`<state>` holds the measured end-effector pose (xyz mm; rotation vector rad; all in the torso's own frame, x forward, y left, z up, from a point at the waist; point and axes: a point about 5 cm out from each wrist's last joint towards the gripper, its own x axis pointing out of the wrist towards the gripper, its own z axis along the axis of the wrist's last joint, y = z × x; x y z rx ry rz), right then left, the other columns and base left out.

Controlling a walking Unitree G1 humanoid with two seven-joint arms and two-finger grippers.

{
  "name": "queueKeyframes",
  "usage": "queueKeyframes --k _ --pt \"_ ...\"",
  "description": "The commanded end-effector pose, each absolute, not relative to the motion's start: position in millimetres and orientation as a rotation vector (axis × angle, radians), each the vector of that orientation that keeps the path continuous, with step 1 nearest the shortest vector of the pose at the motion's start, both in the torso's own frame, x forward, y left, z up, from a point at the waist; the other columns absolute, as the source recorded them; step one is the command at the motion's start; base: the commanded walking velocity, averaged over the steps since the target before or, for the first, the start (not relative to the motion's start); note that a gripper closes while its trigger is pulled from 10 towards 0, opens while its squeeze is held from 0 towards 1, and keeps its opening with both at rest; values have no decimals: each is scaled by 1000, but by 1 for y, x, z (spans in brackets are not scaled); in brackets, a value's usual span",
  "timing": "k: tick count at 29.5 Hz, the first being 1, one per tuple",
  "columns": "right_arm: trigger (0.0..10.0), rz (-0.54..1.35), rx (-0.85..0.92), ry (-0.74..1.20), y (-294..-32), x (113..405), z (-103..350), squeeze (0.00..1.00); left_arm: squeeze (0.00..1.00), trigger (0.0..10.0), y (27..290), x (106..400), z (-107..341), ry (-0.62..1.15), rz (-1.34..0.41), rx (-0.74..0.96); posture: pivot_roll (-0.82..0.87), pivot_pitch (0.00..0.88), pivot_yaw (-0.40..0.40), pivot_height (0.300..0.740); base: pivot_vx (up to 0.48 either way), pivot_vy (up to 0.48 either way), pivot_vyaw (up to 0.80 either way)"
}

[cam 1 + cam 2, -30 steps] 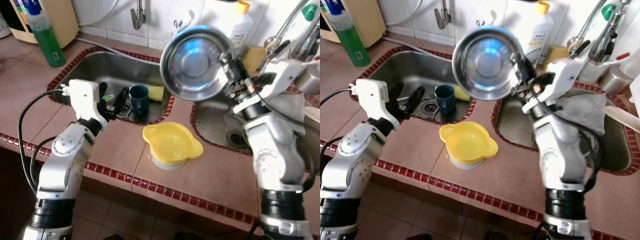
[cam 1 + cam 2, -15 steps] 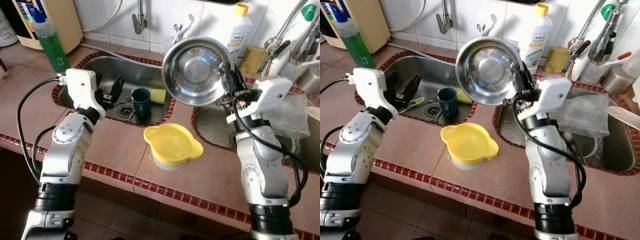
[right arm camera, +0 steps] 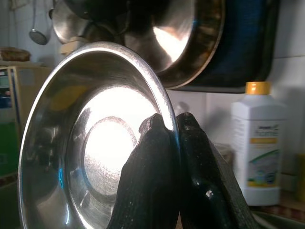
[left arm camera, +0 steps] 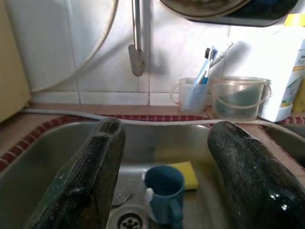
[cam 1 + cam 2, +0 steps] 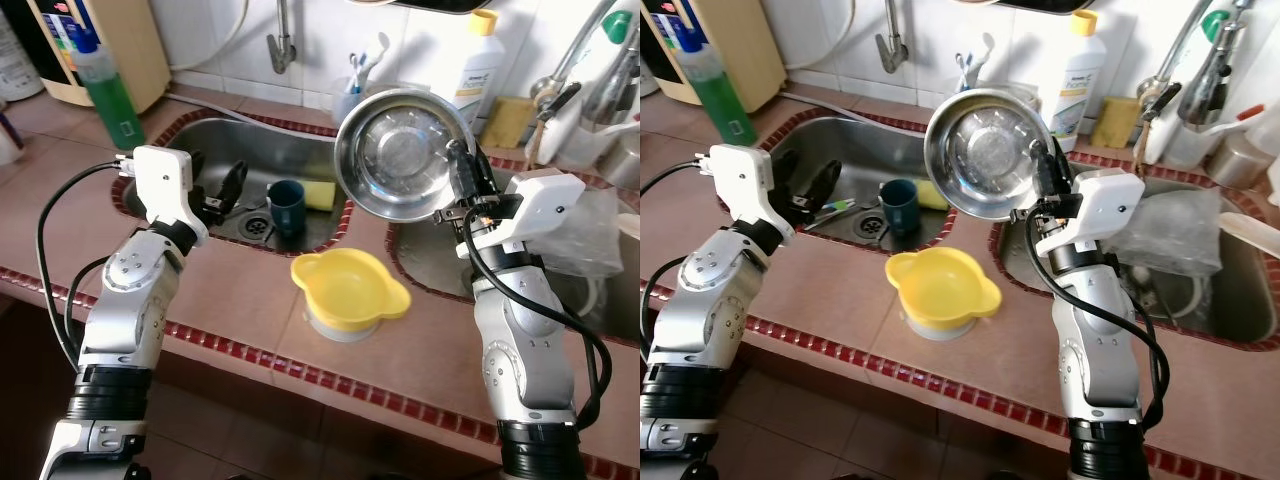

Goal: Kitchen organization

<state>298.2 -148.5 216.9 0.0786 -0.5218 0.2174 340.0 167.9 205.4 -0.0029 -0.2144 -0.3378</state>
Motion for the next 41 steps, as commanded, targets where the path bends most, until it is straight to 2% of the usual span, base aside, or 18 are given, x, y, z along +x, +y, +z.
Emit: queueKeyframes --k 1,28,41 --pt "10000 240 78 -558 -141 295 223 0 0 10000 172 339 203 -206 -330 20 -112 77 43 740 0 371 0" --pt "10000 251 80 -548 -135 291 219 0 0 10000 164 341 201 -206 -384 30 -125 59 45 740 0 321 0" --pt "10000 254 78 -530 -135 289 215 0 0 10000 157 337 199 -189 -466 75 -123 69 46 740 20 0 0"
